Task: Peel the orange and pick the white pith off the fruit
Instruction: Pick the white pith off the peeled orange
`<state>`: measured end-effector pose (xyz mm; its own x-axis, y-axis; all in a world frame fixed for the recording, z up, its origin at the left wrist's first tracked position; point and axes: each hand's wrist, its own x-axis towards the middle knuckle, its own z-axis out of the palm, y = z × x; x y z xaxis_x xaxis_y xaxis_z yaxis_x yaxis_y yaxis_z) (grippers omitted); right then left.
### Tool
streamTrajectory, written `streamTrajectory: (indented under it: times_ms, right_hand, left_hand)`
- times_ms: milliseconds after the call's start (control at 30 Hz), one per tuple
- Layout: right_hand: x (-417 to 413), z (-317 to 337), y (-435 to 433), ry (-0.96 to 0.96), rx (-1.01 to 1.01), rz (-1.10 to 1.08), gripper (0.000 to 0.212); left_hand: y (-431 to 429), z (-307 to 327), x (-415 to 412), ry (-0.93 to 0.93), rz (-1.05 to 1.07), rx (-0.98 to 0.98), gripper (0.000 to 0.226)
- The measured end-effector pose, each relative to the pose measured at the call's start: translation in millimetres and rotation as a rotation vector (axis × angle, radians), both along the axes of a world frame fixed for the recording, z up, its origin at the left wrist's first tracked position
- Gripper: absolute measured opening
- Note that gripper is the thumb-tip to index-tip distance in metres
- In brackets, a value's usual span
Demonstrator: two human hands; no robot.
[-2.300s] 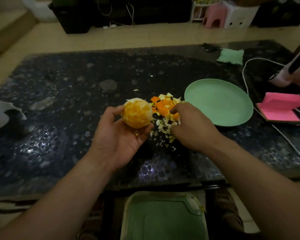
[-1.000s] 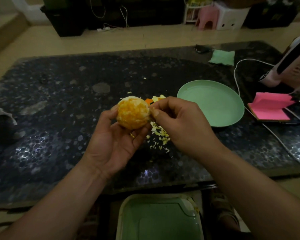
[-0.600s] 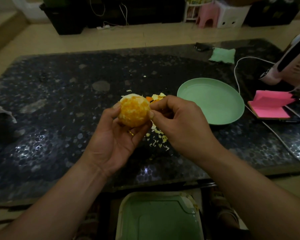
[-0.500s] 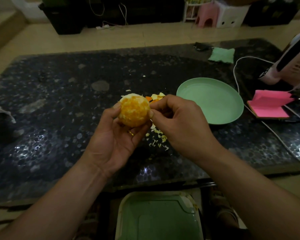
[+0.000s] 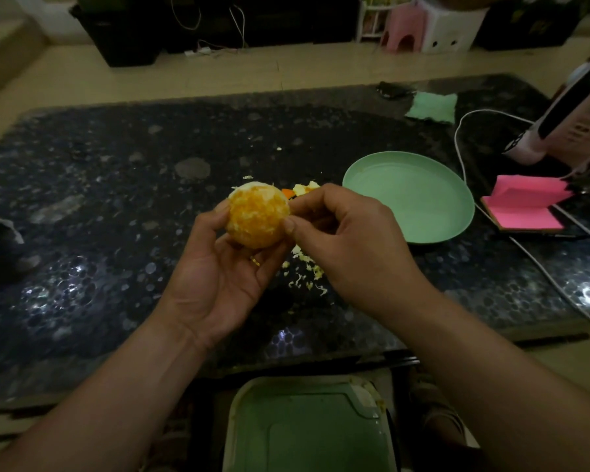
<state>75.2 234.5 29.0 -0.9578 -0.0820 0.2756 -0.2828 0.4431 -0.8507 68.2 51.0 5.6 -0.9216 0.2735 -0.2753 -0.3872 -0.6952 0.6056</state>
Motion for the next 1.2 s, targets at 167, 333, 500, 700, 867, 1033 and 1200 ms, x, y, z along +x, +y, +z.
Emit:
streamTrajectory:
  times_ms: [167,333,500,700,867,1033,1200]
  right_hand:
    - [-1.8,-3.6,2.2,0.112,0.106,-0.031,0.009]
    - [-3.5,-8.0,3.9,0.235,0.269,-0.052,0.010]
    - [-4.6,-7.3,3.7,0.234,0.257,-0.044,0.003]
    - [-3.5,-7.1,-0.3,0.220,0.218,-0.066,0.009]
    - [-2.9,-4.6,-1.7,0.074,0.000,-0.027,0.014]
    - [-4.4,-2.4,-0.1,-0.026,-0.160,0.045,0.014]
    - [-5.8,-0.1,5.4,-0.054,-0.157,0.040,0.010]
  left_hand:
    - [2.7,2.3,2.7,0.016,0.032,-0.055,0.052]
    - [4.5,2.7,2.5,0.021,0.067,-0.083,0.057]
    - [2.1,0.7,1.6,0.031,0.045,-0.137,0.064]
    - [1.6,2.0,4.3,0.082,-0.004,-0.172,0.059]
    - [1.2,3.3,5.0,0.066,-0.027,-0.126,0.048]
    - [-3.2,3.7,5.1,0.020,-0.056,-0.054,0.054]
    - [-7.5,2.3,4.1,0.015,-0.073,-0.023,0.061]
